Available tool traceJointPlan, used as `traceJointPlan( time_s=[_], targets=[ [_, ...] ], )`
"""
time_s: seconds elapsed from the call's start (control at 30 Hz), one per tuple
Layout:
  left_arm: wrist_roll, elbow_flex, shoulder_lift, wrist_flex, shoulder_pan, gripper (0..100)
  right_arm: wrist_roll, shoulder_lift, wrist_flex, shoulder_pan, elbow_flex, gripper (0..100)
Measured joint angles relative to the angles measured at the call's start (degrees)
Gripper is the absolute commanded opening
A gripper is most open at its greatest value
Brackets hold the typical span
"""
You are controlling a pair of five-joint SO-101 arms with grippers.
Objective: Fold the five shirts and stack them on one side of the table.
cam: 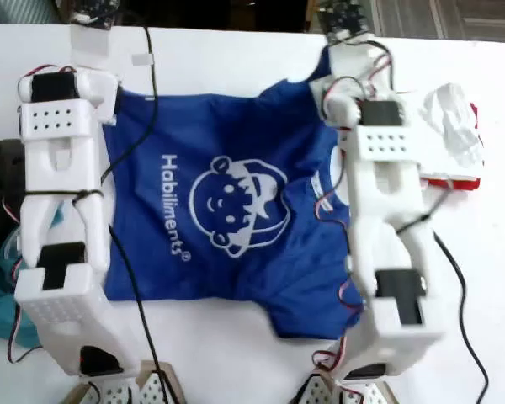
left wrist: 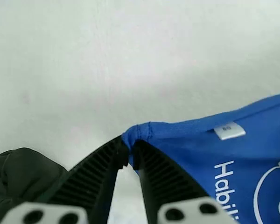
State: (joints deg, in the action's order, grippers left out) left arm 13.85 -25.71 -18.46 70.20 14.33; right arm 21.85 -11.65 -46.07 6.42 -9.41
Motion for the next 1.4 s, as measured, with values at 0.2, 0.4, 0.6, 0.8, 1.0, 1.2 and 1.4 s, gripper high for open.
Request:
traceJointPlan(
  time_s=[0.2,0.4,0.6,0.8,1.0,1.2,1.4],
  targets=[
    [0.09,0.0,-6.51,-3.69,0.09,3,0.0,-13.01,0.0,1.14,-6.51,1.9],
    [0.09,0.09,-13.63,-4.75,0.09,3,-0.09,-24.0,0.0,1.23,-11.78,1.9],
    [0.09,0.09,-17.05,-4.75,0.18,3,-0.09,-31.47,0.0,1.23,-17.05,1.9],
    [0.09,-0.88,-17.14,-1.58,0.09,3,0.0,-31.91,-5.71,1.23,-22.59,1.9],
    [0.09,-8.7,-17.14,12.4,0.09,3,0.09,-28.66,-19.78,1.14,-27.78,1.9],
    [3.78,-16.79,-17.14,27.96,0.09,3,0.09,-24.0,-28.84,-0.97,-29.01,1.9],
    [5.89,-16.53,-16.79,31.12,2.55,3,0.35,-18.55,-37.19,-2.2,-29.01,1.9]
  ],
)
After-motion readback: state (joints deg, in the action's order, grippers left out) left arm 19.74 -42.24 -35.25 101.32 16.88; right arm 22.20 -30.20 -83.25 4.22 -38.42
